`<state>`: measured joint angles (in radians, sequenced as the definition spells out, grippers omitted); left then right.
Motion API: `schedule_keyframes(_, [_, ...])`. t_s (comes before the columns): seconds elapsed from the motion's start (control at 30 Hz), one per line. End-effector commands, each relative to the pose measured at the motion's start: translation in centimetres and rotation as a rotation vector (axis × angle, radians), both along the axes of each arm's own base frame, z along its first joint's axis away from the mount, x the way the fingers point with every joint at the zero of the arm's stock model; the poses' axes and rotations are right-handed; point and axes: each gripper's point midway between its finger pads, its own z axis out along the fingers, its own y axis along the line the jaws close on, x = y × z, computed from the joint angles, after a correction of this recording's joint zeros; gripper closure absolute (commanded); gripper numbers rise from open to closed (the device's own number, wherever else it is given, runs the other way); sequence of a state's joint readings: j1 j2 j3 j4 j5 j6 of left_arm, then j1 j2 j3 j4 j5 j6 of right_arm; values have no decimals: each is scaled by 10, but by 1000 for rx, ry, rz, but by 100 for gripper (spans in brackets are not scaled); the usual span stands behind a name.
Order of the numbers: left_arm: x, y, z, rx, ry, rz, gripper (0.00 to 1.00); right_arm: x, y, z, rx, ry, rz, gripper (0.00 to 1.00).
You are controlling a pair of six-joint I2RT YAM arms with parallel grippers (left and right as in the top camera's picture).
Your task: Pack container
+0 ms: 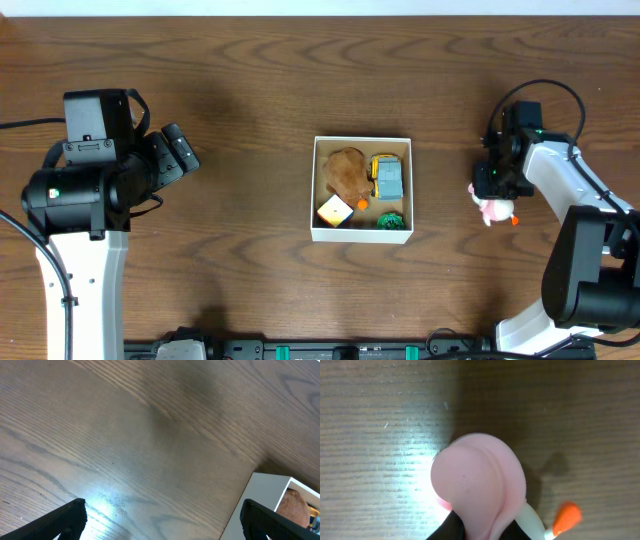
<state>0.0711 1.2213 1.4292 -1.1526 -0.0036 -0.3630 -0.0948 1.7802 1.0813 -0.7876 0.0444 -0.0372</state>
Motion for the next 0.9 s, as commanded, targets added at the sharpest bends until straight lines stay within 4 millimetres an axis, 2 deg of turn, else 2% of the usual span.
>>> schedule_keyframes(0.0, [0,2,0,1,0,13,2,4,0,13,-2,2,-53,89])
schedule_keyframes(0.07, [0,2,0,1,0,13,2,10,2,31,-1,-16,-57,91])
schedule_keyframes(0.1, [-1,2,0,1,1,13,2,16,5,50,0,-39,-47,92])
schedule_keyframes(0.13, [-1,2,0,1,1,13,2,19,6,59,0,-53,-41,92])
schedule_keyframes(0.2, [-1,2,0,1,1,13,2,27,14,89,-1,-106,-19,92])
schedule_keyframes(0.27, [-1,2,0,1,1,13,2,36,27,124,10,-180,18,91])
schedule_keyframes(0.3, [-1,2,0,1,1,13,2,39,38,144,21,-229,46,92])
schedule_keyframes(0.4, [-1,2,0,1,1,13,2,44,71,187,59,-349,132,98])
schedule_keyframes(0.5, [-1,2,0,1,1,13,2,43,113,219,109,-451,241,97])
schedule_keyframes(0.57, [-1,2,0,1,1,13,2,37,148,229,157,-488,332,97])
schedule_keyframes(0.63, [-1,2,0,1,1,13,2,30,174,229,179,-489,407,95])
schedule_keyframes(0.7, [-1,2,0,1,1,12,2,22,201,221,195,-466,479,95])
schedule_keyframes(0.87, [-1,2,0,1,3,13,2,7,243,192,203,-377,592,93])
